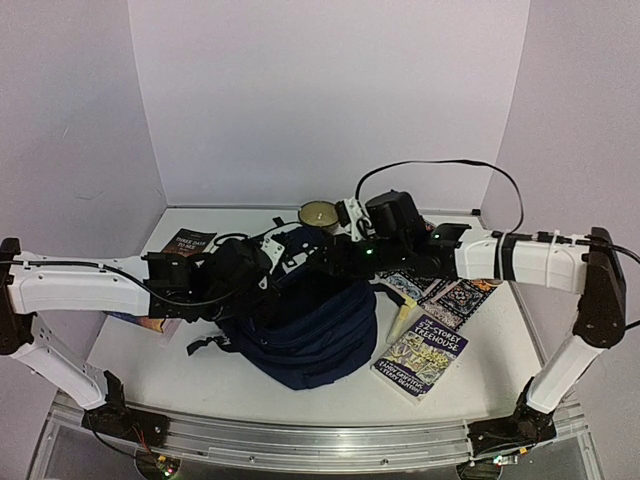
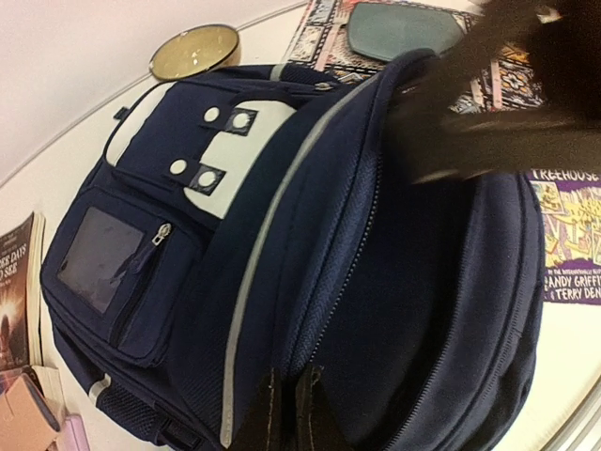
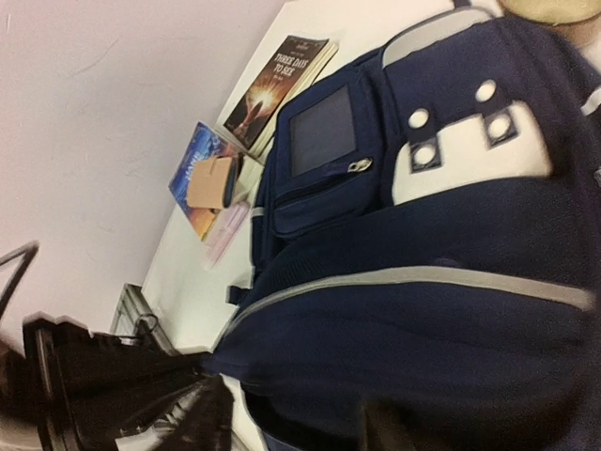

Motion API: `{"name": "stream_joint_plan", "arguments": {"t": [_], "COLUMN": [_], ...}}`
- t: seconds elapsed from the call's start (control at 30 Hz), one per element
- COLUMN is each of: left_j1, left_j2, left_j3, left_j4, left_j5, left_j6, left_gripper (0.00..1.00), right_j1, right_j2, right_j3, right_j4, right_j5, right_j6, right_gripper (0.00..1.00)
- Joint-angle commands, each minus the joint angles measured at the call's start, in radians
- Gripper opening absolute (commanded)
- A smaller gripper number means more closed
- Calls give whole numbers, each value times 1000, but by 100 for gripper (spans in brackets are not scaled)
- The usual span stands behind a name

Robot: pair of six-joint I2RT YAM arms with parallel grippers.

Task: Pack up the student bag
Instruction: Pass from the right arm to the left

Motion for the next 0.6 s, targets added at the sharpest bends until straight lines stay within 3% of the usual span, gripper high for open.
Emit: {"name": "stream_joint_plan", "arguments": {"t": [0.0,0.13,0.17,0.37,0.57], "left_j1": [69,89,95,122,124], "left_j2": [-32,-13,-10,-14,-2], "left_j3": [27,33,37,69,98], "left_j4": [-36,-39,-41,-47,-43], "left_j5": [67,119,136,169,156], "left_j6": [-66,-67,-67,-59,-54], "left_gripper": [0,0,0,0,0], "right_j1": [-36,-41,-42,-43,-45], "right_j2": [-159,-274,-305,-433,-348], "right_j3": [-46,-131,-150,-270,-261], "right_j4": [-71,-116,-124,-138,-264], "right_j5": [112,241,280,338,322], "right_j6": [-100,-114,-94,-134,-69], "right_gripper": [62,94,98,98,98]}}
